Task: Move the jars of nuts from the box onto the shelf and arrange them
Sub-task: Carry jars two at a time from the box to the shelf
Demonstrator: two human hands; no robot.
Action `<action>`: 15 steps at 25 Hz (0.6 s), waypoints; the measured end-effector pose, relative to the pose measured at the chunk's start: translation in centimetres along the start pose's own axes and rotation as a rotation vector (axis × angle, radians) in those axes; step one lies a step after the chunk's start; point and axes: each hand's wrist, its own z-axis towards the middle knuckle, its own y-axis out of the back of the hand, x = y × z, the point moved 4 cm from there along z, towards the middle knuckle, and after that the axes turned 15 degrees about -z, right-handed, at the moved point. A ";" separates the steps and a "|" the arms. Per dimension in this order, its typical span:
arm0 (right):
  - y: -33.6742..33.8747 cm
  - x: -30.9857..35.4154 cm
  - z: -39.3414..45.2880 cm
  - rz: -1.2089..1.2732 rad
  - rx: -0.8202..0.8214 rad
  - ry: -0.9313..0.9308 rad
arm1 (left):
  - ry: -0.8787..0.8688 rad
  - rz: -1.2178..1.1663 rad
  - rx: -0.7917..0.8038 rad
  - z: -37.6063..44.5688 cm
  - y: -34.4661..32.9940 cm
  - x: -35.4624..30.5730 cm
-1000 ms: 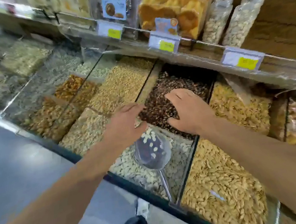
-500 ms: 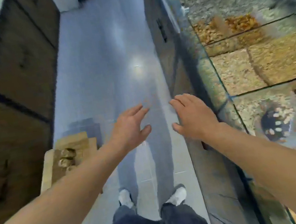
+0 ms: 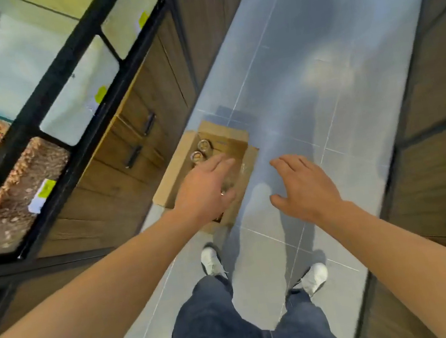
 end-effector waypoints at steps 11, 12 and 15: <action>-5.9 8.8 17.3 -0.077 0.225 0.172 | 0.439 -0.237 -0.139 2.3 2.1 19.8; -6.8 8.7 18.8 -0.088 0.234 0.189 | 0.459 -0.259 -0.166 3.1 1.3 20.6; -10.1 8.2 24.5 -0.092 0.286 0.248 | 0.511 -0.296 -0.247 5.9 -1.8 22.7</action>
